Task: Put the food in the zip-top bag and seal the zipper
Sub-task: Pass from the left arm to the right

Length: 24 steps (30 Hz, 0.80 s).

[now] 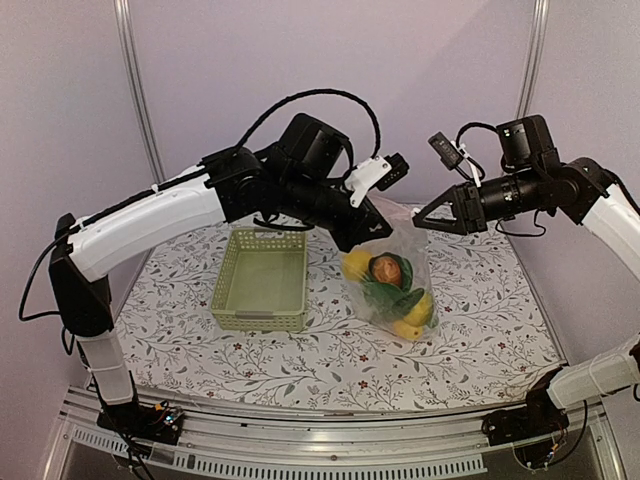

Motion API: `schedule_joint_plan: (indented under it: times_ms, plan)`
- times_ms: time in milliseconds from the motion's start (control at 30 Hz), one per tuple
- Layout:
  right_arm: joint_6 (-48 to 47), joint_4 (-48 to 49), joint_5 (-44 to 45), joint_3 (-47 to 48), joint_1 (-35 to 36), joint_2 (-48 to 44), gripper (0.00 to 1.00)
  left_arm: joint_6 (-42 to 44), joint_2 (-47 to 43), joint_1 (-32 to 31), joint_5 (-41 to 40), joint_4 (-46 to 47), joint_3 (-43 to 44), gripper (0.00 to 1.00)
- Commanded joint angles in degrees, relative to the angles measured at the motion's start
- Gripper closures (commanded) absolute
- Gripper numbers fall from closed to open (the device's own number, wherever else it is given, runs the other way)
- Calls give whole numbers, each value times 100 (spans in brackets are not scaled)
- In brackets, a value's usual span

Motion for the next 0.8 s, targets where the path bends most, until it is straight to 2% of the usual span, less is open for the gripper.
schedule_joint_plan:
  times_ms: [0, 633, 767]
  plan:
    - [-106, 45, 200, 54, 54, -34, 71, -71, 91, 136, 68, 225, -3, 100]
    - [-299, 163, 534, -217, 64, 52, 79, -211, 180, 182, 184, 248, 82, 100]
    - [-282, 223, 621, -166, 64, 17, 85, -212, 183, 184, 185, 249, 96, 100]
